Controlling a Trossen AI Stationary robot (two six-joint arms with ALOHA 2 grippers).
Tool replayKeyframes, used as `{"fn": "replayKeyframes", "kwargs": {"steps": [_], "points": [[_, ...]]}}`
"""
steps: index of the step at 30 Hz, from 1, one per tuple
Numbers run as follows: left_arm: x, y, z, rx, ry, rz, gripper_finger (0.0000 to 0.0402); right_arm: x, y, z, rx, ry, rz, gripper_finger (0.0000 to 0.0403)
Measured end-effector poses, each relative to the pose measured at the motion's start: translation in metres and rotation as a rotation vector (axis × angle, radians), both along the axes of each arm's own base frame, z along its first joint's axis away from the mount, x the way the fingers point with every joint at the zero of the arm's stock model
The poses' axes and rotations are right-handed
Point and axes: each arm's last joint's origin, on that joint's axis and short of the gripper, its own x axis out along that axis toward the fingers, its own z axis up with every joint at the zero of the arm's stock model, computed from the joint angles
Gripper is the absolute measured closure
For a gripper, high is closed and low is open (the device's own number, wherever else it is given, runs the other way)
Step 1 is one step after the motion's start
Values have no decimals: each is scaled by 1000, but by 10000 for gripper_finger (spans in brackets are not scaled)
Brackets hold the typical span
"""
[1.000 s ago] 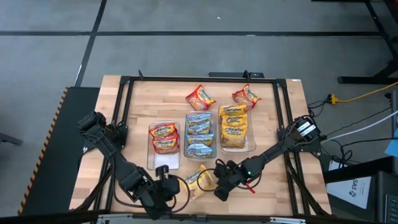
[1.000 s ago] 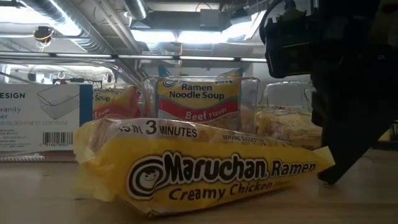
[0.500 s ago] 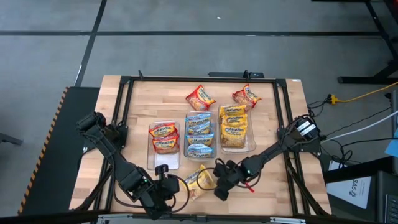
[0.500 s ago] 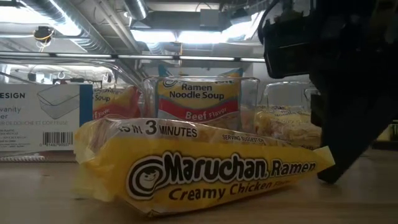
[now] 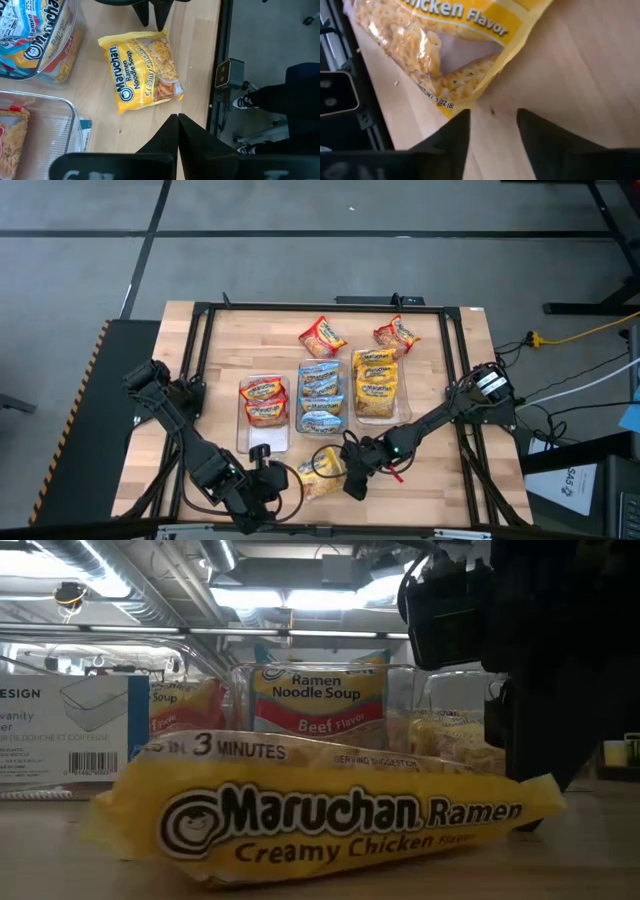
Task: Sort Maruchan noodles
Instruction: Put the yellow noodle pack into the right transparent bin
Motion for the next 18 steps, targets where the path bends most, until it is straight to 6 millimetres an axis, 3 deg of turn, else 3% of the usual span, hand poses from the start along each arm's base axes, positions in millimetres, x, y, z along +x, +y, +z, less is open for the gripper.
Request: {"fn": "replayKeyframes", "kwargs": {"steps": [7,13,18], "points": [[0,0,0,6,-7,5,401,1,3,2,85,12,72,167],[0,0,0,7,-7,5,401,6,14,9,268,-70,226,165],[0,0,0,8,-7,5,401,14,13,15,224,-178,92,172]]}}
